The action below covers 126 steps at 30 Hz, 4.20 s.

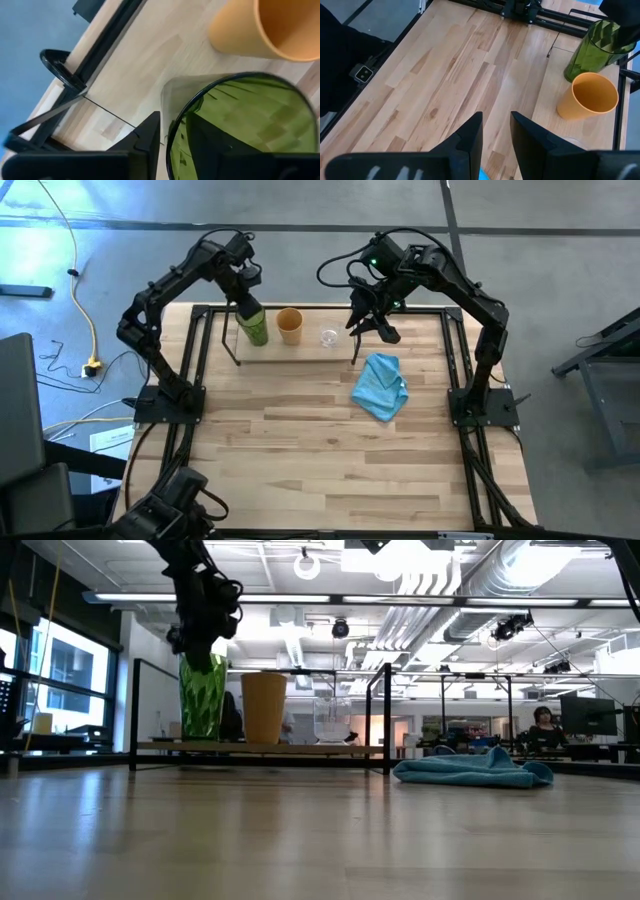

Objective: Stack small to large cups/mugs on shelf
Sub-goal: Return to Home Position

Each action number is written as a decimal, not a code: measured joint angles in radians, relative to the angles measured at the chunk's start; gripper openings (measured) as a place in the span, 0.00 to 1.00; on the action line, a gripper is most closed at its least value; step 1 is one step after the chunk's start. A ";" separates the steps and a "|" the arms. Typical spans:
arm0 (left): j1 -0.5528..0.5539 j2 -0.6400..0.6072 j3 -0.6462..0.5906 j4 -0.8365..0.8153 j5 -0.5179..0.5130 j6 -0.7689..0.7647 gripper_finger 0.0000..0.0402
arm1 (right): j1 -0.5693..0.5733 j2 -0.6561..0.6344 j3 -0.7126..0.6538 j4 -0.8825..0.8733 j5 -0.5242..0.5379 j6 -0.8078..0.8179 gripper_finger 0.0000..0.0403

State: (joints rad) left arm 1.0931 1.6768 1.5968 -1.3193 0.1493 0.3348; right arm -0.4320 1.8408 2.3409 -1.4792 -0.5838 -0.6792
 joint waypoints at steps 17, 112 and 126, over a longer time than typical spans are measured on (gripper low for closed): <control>-0.032 -0.002 0.265 -0.172 -0.008 -0.041 0.21 | 0.000 0.000 0.000 -0.006 0.000 -0.002 0.23; -0.812 -0.923 -1.051 1.874 -0.134 -0.182 0.21 | -0.464 -0.180 0.000 -0.092 -0.808 -0.253 0.23; -0.813 -1.060 -1.330 2.160 -0.215 -0.246 0.21 | -0.464 -0.180 0.000 -0.092 -0.807 -0.257 0.23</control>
State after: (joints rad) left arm 0.2806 0.6170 0.2668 0.8411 -0.0658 0.0892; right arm -0.8959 1.6611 2.3409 -1.5711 -1.3911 -0.9358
